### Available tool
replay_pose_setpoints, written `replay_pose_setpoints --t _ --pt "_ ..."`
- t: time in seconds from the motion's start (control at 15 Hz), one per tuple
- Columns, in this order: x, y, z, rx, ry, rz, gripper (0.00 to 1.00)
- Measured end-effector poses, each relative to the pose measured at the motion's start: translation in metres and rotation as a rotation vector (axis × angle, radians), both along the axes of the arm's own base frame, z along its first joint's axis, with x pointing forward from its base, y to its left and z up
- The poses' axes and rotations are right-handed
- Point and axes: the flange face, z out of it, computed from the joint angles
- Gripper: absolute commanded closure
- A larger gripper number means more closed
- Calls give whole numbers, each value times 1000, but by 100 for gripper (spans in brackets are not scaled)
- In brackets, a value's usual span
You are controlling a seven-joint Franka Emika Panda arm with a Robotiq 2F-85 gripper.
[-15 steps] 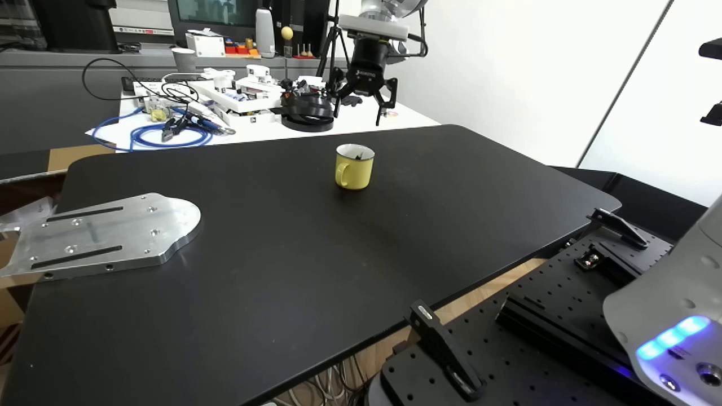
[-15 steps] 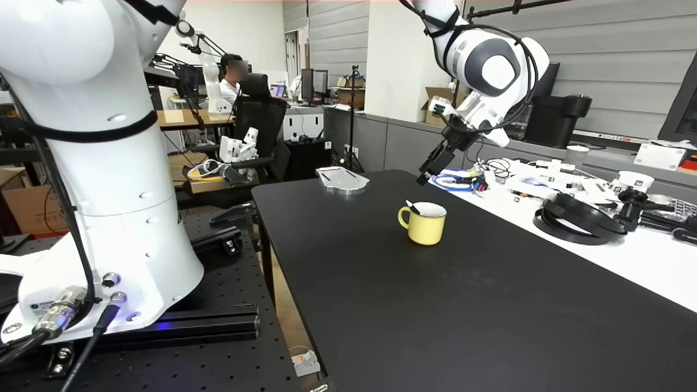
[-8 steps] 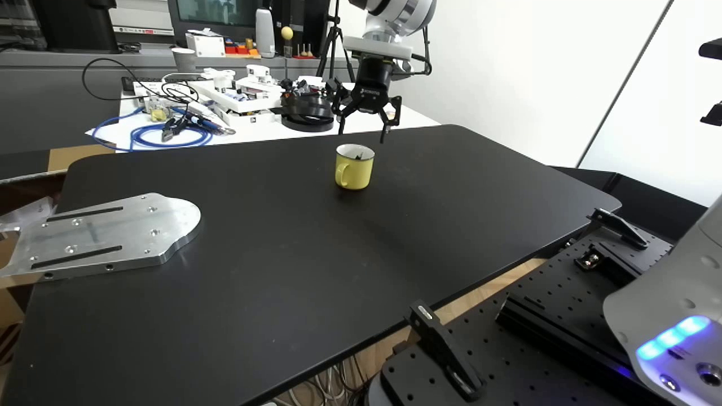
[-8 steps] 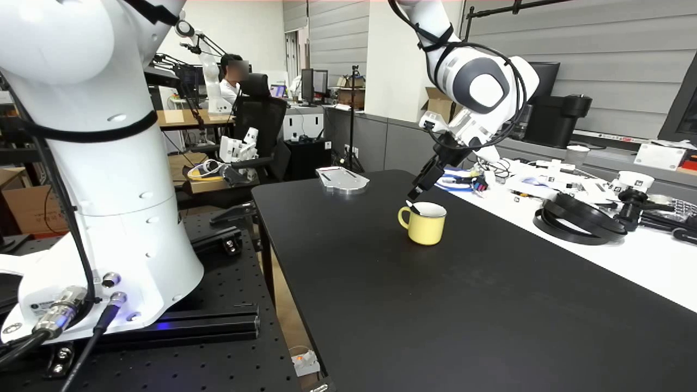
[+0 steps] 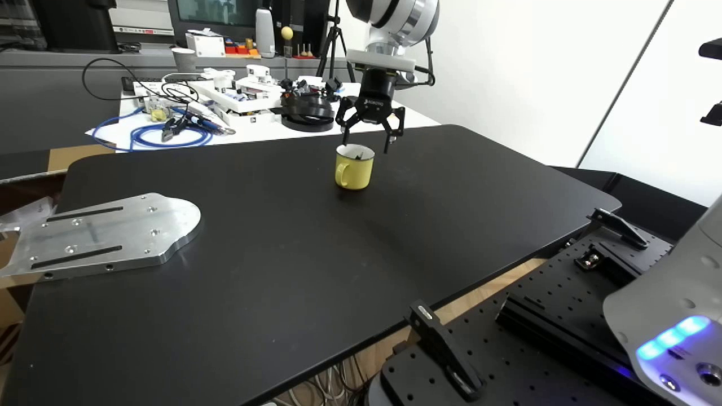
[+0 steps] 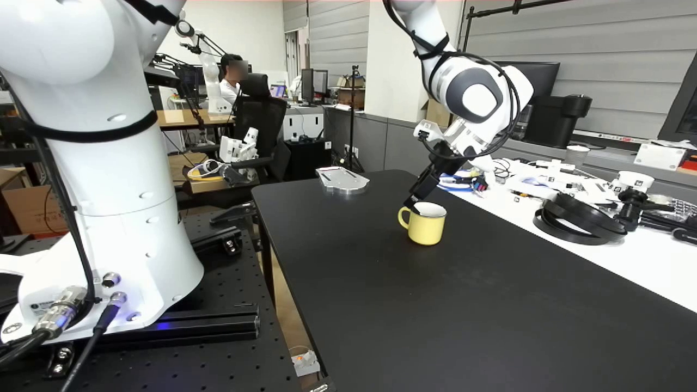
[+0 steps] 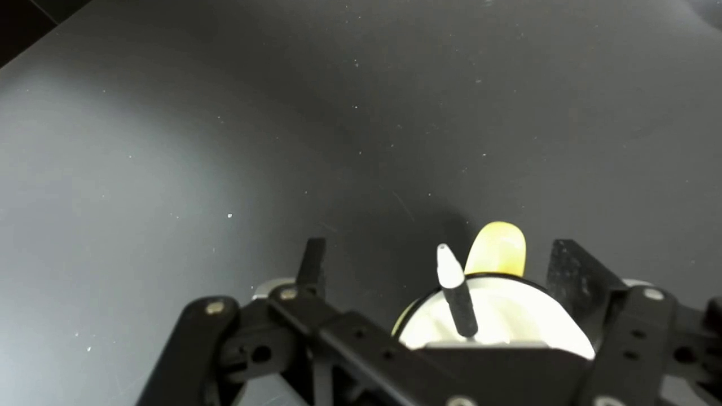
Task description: Pick the marker from the cup and put it on the table
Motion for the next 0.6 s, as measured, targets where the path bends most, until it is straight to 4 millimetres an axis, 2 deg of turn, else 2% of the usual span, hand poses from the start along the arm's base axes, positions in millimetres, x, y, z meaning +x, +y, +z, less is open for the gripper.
replay_pose_setpoints --t 0.13,0.2,0.33,0.6 --pt "-1 -1 -2 -3 -1 -3 1" --pt "-2 -1 -3 -5 -3 -4 25" --pt "-3 -2 -5 -8 -4 -6 29" --pt "-7 -3 -8 -7 0 1 58"
